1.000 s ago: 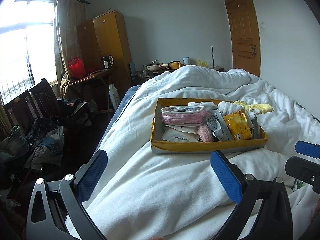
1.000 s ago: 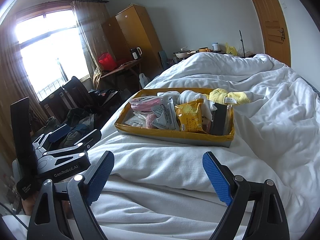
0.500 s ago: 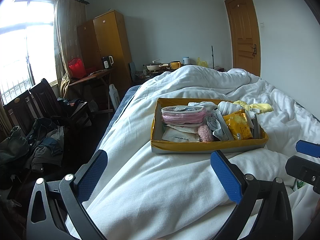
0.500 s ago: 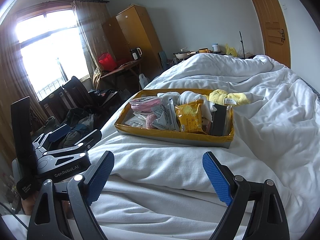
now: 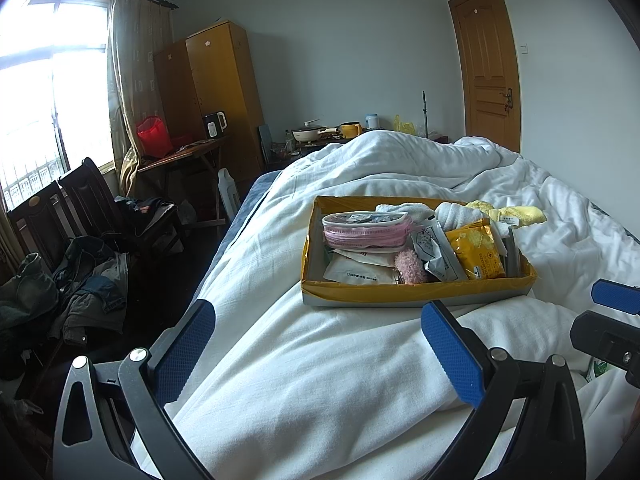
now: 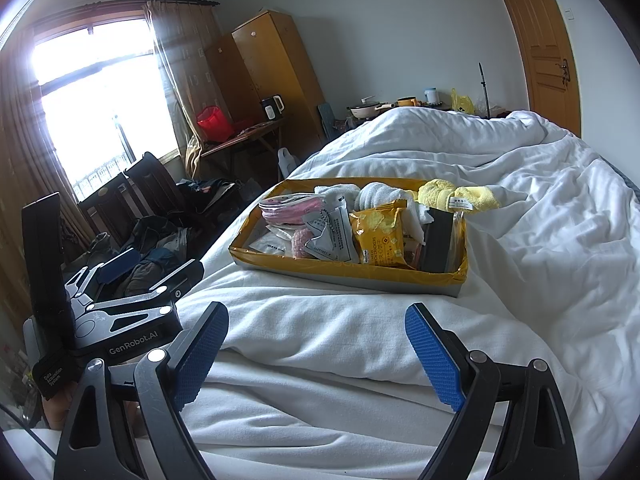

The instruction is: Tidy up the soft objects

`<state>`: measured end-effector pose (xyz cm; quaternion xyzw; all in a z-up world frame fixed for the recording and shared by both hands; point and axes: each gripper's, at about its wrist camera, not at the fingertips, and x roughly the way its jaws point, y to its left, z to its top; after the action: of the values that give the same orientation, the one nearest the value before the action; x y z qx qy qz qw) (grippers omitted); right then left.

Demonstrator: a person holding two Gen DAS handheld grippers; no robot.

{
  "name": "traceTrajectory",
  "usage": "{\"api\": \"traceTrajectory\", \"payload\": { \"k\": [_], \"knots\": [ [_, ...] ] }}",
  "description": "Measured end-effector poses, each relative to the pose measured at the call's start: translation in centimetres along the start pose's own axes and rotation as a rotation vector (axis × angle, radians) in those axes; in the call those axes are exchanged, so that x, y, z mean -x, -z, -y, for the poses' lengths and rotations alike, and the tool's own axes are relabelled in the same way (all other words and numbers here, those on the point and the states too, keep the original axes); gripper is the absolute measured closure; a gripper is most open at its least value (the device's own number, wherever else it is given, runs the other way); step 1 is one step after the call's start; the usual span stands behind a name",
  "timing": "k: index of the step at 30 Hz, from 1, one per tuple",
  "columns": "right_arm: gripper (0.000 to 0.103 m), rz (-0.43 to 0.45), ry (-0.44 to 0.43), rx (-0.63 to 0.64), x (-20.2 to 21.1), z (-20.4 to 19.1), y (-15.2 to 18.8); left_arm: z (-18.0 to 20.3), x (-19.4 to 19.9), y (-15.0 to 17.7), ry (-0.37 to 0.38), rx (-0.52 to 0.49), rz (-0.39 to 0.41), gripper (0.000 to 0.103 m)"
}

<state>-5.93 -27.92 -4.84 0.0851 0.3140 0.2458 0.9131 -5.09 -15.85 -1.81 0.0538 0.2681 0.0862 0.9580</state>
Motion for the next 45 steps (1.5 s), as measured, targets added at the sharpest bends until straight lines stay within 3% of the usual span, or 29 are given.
{"api": "traceTrajectory", "payload": {
  "k": [45],
  "knots": [
    [0.01,0.031,0.011,0.021,0.36,0.42,-0.82,-0.33,0.81,0.13,-0.021,-0.007,0.033,0.0]
  ]
}}
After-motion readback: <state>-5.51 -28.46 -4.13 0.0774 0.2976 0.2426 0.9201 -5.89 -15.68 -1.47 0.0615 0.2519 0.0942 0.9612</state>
